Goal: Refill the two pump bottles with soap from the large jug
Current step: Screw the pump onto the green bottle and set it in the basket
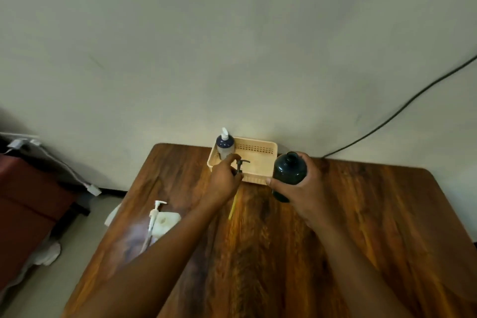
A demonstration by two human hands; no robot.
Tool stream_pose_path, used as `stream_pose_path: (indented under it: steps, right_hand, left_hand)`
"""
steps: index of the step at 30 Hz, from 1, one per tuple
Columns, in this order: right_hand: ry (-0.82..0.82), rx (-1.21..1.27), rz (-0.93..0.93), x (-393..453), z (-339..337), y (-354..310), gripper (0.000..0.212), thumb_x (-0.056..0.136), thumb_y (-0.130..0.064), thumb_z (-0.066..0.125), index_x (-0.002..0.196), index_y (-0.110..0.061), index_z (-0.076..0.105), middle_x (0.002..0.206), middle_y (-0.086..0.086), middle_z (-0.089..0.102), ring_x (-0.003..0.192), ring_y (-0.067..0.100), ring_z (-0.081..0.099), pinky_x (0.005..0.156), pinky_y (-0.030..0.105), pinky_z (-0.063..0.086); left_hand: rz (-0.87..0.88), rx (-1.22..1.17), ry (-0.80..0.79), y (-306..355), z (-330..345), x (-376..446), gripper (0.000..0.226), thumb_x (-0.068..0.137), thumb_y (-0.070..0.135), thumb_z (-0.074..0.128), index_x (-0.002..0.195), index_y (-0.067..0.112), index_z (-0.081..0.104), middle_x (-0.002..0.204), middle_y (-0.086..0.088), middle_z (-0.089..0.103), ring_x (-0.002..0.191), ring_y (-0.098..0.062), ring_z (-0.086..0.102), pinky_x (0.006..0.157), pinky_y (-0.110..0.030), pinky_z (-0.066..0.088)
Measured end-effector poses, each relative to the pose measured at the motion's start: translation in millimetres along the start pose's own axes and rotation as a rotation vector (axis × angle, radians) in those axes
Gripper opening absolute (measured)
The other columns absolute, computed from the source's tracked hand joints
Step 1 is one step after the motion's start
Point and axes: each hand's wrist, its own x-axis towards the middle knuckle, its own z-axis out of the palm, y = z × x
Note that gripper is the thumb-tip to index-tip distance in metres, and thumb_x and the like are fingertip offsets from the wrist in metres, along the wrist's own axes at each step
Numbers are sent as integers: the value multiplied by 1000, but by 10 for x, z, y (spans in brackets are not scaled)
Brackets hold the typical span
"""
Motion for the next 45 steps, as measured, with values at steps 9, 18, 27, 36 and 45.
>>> stream_pose_path:
  steps: [9, 18, 27, 36, 45]
  right_hand:
    - [-53, 16, -164, 317, 768, -1000, 70, 64, -37, 97, 117, -44, 52, 109, -36, 52, 100, -6, 55, 71, 3, 43]
    - [-36, 52, -265, 537, 871, -1868, 72, 65, -46, 94, 122, -46, 51, 109, -33, 54, 98, 0, 58, 70, 12, 44]
    - [-10, 76, -366, 601, 629, -2475, 68, 67, -46, 93, 125, -37, 58, 113, -20, 62, 99, 5, 61, 73, 16, 50]
    - [16, 81, -396, 538, 493, -2633, 64, 71, -41, 93, 123, -36, 56, 111, -17, 62, 98, 7, 60, 73, 16, 50]
    - [29, 86, -397, 488, 447, -2683, 65, 73, -40, 92, 125, -36, 53, 115, -15, 60, 96, 7, 60, 73, 12, 47]
  left_hand:
    - [213, -85, 290, 654, -1851, 141, 45, 95, 11, 74, 135, 29, 62, 103, -4, 74, 85, -11, 70, 68, -11, 51]
    - [526, -178, 421, 2029, -3113, -100, 40, 91, 12, 78, 126, 26, 66, 91, -2, 75, 76, -12, 70, 65, -6, 51]
    - [716, -248, 493, 3074, -3671, -336, 42, 88, 12, 80, 127, 22, 65, 91, -9, 78, 86, -19, 76, 77, -25, 60]
    - [765, -290, 474, 3337, -3591, -452, 40, 88, 13, 80, 124, 20, 65, 89, -13, 78, 84, -21, 76, 87, -42, 62]
    - [765, -275, 472, 3231, -3350, -453, 41, 89, 14, 81, 126, 22, 64, 89, -10, 77, 82, -16, 75, 80, -23, 61]
